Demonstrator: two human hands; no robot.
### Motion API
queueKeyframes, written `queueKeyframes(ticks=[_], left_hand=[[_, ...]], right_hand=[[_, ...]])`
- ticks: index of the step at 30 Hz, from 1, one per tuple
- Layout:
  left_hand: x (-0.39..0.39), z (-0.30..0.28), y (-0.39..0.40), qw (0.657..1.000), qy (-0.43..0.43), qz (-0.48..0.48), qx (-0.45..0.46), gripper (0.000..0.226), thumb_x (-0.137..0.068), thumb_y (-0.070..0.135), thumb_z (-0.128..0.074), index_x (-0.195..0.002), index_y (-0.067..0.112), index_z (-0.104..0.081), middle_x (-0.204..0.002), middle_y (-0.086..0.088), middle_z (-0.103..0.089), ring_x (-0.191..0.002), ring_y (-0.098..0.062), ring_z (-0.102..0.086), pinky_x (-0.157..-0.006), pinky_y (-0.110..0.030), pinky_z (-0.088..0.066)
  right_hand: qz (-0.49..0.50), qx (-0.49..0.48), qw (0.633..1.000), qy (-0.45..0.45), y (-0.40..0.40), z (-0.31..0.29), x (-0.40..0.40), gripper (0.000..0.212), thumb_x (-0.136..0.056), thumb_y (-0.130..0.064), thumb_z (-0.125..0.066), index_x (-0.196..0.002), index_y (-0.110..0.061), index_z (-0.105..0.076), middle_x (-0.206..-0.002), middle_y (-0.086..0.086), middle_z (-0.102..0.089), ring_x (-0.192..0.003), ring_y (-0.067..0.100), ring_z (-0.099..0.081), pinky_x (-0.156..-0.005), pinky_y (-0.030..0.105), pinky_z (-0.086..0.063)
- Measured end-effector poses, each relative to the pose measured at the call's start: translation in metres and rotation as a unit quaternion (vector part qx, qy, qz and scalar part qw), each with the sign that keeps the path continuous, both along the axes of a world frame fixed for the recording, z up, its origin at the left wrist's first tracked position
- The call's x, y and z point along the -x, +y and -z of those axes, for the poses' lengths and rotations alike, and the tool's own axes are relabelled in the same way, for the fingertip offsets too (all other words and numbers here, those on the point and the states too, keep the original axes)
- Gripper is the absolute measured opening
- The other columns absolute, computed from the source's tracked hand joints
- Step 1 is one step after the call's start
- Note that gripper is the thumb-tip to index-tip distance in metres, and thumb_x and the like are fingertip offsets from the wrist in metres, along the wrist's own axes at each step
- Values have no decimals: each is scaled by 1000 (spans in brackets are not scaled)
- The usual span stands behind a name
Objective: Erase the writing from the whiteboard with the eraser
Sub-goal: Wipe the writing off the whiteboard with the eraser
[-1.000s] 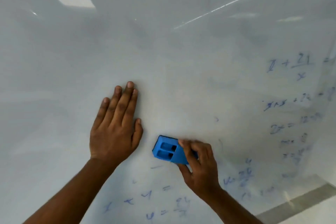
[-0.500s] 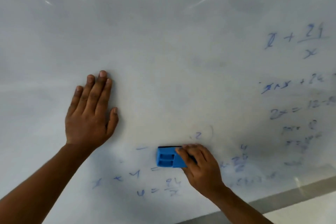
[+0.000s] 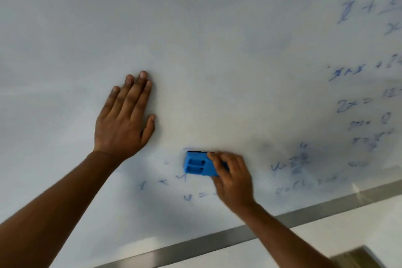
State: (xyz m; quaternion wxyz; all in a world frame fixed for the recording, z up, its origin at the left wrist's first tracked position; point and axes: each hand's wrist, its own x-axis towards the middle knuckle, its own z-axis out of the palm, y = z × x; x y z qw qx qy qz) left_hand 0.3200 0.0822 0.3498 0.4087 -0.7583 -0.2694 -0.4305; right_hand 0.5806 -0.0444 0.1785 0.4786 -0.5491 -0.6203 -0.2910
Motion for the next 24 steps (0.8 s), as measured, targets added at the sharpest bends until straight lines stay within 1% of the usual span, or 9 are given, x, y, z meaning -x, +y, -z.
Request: queueKeyframes(ticks=[4,8,11,14,15,18,21,23,24], left_hand=[[64,-4,4,1000,-10,-14,24,80,-111,46,-46,-174,10,-12,-181,-5,-4,-169,-22,-1,-137,-41,-5],[120,5,13,999,-13,-30,36,82,-111,46,-48,-174,11,-10,-181,-5,-5,-169,-23,-2,-137,-43,-6],[135,12,20,1000,-7,-19,5,78,-111,43,-50,-173,8,-17,-181,-5,-8,-169,-23,-6,-137,-43,-10],[153,17,28,999,15,-8,-29,77,-110,42,-52,-171,6,-24,-181,-6,-14,-168,-24,-13,-137,-43,-14],[163,20,31,999,15,-8,-36,76,-109,42,-53,-171,6,-26,-181,-6,-15,-168,-25,-16,-136,-43,-15],[192,36,37,998,-10,-24,-49,75,-108,42,-53,-169,5,-31,-180,-8,-19,-167,-27,-18,-135,-46,-18],[199,46,38,997,-25,-33,-63,76,-106,42,-52,-169,4,-31,-180,-8,-19,-167,-28,-19,-135,-46,-18],[197,46,40,997,-31,-30,-65,76,-106,43,-50,-169,5,-31,-181,-6,-17,-168,-27,-18,-136,-43,-15],[198,46,41,997,-33,-29,-70,76,-107,43,-50,-169,5,-31,-181,-6,-16,-168,-26,-18,-137,-43,-14]], right_hand=[[67,-21,986,154,-9,-38,-31,64,-83,-21,-85,-140,-9,-58,-124,11,-55,-112,29,-52,-86,40,-55],[72,-107,968,214,20,-86,38,64,-90,-40,-79,-142,-10,-56,-122,7,-56,-108,21,-53,-86,23,-46],[28,-98,986,135,39,-72,114,61,-89,-32,-79,-143,-15,-55,-123,2,-56,-106,22,-53,-87,24,-46],[-13,-20,999,-37,33,-18,144,55,-88,-19,-76,-140,-15,-60,-120,5,-64,-103,26,-58,-84,39,-56],[-15,0,998,-53,26,-6,137,53,-88,-18,-76,-139,-14,-61,-118,7,-66,-104,26,-59,-83,41,-57],[38,3,993,110,11,-3,96,57,-86,-27,-83,-136,-9,-60,-119,10,-59,-109,24,-57,-82,33,-57],[91,-92,939,320,20,-39,77,56,-89,-37,-80,-130,-4,-59,-116,10,-53,-105,18,-59,-79,32,-58],[109,-139,923,343,35,-52,105,58,-92,-40,-77,-133,-5,-58,-116,9,-53,-105,13,-58,-79,21,-56],[100,-140,932,318,40,-48,128,58,-92,-40,-76,-134,-5,-57,-117,9,-53,-107,13,-57,-81,17,-53]])
